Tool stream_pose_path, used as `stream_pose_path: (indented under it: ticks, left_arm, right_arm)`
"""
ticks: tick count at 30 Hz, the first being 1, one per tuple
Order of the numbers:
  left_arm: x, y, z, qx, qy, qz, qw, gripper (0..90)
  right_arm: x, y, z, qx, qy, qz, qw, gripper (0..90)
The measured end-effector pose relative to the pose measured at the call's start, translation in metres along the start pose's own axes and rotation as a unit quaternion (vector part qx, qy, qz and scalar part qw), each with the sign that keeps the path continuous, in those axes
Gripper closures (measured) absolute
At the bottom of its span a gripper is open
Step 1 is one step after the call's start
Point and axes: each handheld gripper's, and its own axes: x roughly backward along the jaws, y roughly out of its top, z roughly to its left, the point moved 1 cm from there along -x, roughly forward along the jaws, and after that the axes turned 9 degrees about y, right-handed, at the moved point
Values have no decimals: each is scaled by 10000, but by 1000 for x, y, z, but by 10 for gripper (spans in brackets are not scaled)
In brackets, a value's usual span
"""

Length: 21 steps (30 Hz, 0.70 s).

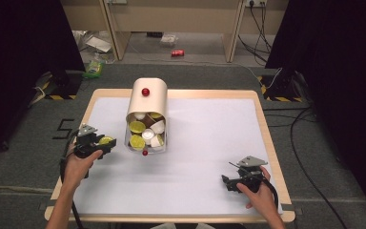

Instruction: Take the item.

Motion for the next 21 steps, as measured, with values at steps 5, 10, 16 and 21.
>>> stream_pose_path:
  ticks: [5, 10, 16, 21]
  left_arm:
    - [-11, -2, 1, -79, 108, 165, 9998, 430]
    - [-22, -3, 2, -59, 161, 273, 9995, 430]
    - [-29, -4, 3, -66, 193, 366, 9991, 433]
    - [-33, -6, 3, -85, 212, 418, 9989, 435]
  right_arm:
    - [0, 0, 0, 0, 1, 0, 10000, 42]
    - [0, 0, 0, 0, 2, 0, 10000, 42]
    - [0, 0, 0, 0, 2, 1, 10000, 42]
    - [0, 0, 0, -1, 2, 0, 10000, 42]
